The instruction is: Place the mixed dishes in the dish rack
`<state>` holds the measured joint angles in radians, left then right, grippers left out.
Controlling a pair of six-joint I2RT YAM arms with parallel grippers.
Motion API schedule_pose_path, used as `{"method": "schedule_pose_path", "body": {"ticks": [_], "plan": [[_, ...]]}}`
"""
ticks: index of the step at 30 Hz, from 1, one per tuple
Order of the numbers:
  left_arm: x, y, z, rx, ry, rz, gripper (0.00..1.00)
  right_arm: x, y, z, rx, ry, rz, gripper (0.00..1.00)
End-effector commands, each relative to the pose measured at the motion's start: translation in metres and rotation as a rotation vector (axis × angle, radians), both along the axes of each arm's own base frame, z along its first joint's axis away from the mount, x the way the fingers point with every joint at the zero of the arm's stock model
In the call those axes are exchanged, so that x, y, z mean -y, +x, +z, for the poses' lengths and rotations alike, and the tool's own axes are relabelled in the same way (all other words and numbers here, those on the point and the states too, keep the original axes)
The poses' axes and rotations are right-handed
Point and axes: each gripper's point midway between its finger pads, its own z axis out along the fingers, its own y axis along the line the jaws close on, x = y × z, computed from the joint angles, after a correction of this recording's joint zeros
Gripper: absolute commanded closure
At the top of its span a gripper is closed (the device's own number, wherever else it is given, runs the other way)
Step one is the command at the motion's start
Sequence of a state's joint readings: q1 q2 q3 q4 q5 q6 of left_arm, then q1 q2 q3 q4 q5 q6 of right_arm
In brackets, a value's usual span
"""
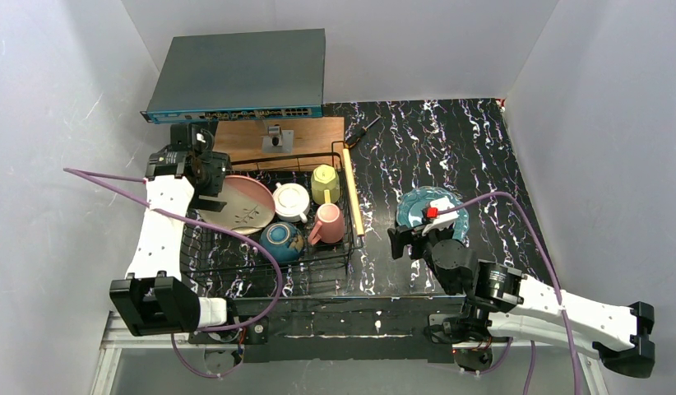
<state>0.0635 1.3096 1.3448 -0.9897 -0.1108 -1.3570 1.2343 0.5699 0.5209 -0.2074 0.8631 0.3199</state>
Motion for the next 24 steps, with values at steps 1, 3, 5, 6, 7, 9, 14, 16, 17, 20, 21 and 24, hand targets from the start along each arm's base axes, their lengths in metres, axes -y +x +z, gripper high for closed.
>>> {"method": "schedule_pose_path", "body": {"ticks": [1,3,5,6,7,9,14,16,17,20,21,24], "plan": [[-0.007,-0.007,0.010,-0.010,0.051,-0.036,0.10,-0.007,0.003,0.015,0.014,0.070,-0.012,0.02],[-0.006,-0.010,0.011,-0.010,0.057,-0.057,0.06,-0.009,0.003,0.015,0.014,0.073,-0.010,0.02],[-0.005,-0.014,0.013,0.002,0.064,-0.075,0.02,-0.010,0.004,0.016,0.017,0.075,-0.007,0.02],[-0.005,-0.015,0.014,0.008,0.067,-0.088,0.02,-0.010,0.004,0.016,0.018,0.074,-0.008,0.02],[-0.005,-0.016,0.016,0.018,0.074,-0.103,0.02,-0.010,0.004,0.015,0.018,0.072,-0.008,0.02],[-0.003,-0.017,0.021,0.034,0.088,-0.143,0.02,-0.012,0.005,0.015,0.016,0.069,-0.007,0.02],[-0.006,-0.021,0.043,0.076,0.174,-0.271,0.02,-0.013,0.004,0.010,-0.015,0.068,-0.009,0.02],[0.000,-0.021,0.052,0.111,0.188,-0.358,0.02,-0.010,0.005,0.005,-0.044,0.076,-0.023,0.02],[0.004,-0.022,0.057,0.136,0.190,-0.404,0.02,-0.008,0.006,0.002,-0.062,0.079,-0.034,0.02],[0.025,-0.023,0.073,0.269,0.182,-0.565,0.02,0.003,0.010,-0.008,-0.118,0.095,-0.086,0.02],[0.033,-0.023,0.078,0.332,0.177,-0.609,0.02,0.009,0.012,-0.011,-0.138,0.099,-0.110,0.02],[0.056,-0.027,0.092,0.499,0.147,-0.726,0.02,0.030,0.023,-0.019,-0.197,0.116,-0.195,0.02]]}}
